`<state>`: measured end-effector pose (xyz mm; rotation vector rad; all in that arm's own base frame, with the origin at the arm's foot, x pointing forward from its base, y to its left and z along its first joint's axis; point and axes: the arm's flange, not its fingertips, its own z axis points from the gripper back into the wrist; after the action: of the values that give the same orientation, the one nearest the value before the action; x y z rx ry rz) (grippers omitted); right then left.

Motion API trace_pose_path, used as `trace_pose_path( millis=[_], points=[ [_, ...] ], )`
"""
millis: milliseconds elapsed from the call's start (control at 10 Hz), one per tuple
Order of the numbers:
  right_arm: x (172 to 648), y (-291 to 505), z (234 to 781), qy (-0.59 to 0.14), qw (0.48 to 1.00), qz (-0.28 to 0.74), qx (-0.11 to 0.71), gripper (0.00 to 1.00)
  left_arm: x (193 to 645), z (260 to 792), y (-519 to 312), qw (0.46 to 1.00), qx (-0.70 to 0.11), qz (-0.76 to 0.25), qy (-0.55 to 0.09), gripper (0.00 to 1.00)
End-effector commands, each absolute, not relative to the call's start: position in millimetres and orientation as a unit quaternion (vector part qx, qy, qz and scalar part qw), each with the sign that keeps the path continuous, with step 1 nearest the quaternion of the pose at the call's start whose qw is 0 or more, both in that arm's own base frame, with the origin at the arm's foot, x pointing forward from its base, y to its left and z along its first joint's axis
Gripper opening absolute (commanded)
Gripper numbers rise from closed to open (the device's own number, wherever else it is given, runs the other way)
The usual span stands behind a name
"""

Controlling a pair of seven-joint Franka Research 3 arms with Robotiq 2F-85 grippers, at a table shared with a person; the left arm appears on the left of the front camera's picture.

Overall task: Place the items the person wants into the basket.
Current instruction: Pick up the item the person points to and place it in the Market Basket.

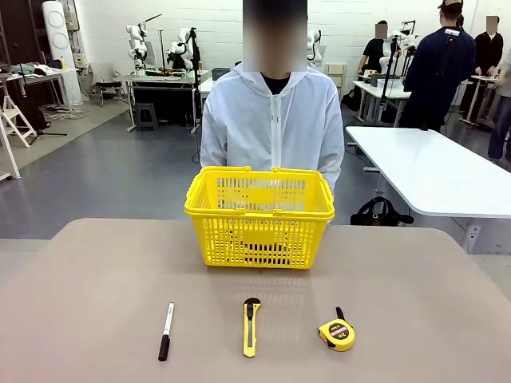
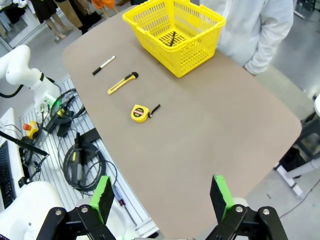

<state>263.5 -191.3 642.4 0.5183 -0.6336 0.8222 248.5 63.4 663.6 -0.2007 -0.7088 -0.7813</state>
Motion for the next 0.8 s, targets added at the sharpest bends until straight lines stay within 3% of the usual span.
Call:
trace_pose_path(
  millis=[0,700],
  points=[
    [263.9,-190.3,643.2,-0.311,0.828,0.392,0.255,1.00,256.7,658.4,64.3,0.854,-0.112,-0.381,-0.336,1.00],
    [263.9,-190.3,643.2,-0.311,0.828,0.392,0.255,1.00,248.5,663.6,63.4,0.859,-0.096,-0.372,-0.338,1.00]
  ],
)
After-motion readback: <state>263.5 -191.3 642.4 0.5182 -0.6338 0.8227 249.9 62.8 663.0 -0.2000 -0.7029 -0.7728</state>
